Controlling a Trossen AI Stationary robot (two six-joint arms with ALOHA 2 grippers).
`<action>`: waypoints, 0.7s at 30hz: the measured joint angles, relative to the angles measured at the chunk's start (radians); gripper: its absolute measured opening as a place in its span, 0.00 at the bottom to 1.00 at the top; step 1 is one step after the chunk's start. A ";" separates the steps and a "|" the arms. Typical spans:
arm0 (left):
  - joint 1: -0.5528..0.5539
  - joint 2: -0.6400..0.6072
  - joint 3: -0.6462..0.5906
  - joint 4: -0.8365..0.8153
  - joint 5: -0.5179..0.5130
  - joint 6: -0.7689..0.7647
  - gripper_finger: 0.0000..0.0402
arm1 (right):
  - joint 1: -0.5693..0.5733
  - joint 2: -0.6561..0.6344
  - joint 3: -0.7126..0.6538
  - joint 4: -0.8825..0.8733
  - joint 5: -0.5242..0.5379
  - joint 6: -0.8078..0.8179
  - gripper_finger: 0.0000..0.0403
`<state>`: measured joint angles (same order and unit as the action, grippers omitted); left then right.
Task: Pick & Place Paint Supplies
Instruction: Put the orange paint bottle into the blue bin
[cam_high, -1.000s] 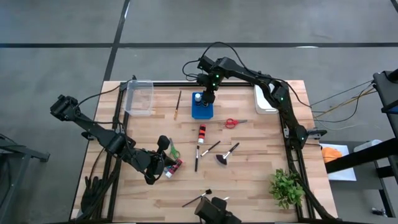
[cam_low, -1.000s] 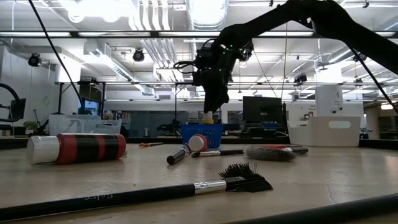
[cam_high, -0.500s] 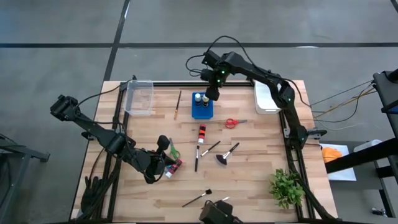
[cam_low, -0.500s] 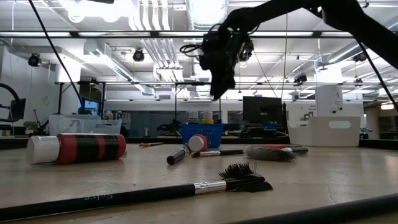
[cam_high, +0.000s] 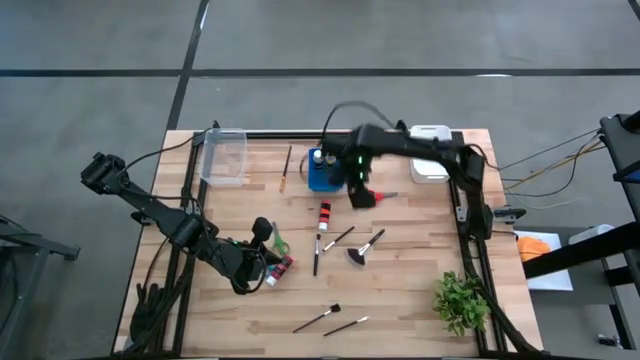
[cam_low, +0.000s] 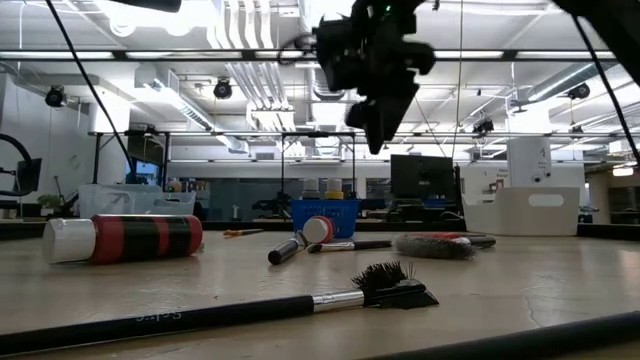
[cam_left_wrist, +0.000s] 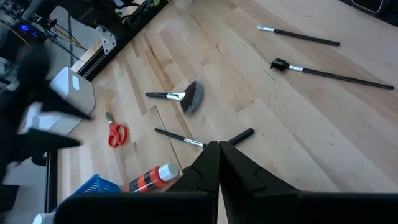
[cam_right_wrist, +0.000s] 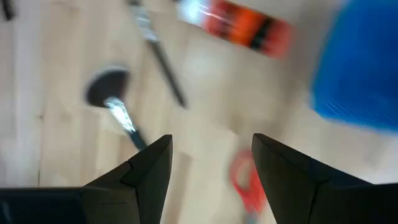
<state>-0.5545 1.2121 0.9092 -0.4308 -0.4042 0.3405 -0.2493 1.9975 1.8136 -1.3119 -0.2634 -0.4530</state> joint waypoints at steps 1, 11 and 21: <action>0.000 0.000 0.000 0.000 0.000 0.000 0.03 | 0.034 -0.019 -0.036 0.032 0.000 -0.001 0.55; 0.000 0.000 0.000 0.001 -0.030 0.000 0.03 | 0.334 -0.230 -0.368 0.505 0.256 -0.202 0.55; 0.000 0.000 0.000 0.001 -0.034 -0.008 0.03 | 0.370 -0.288 -0.593 0.885 0.373 -0.361 0.55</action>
<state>-0.5541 1.2121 0.9092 -0.4296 -0.4381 0.3328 0.1203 1.7096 1.2202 -0.4269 0.1098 -0.8142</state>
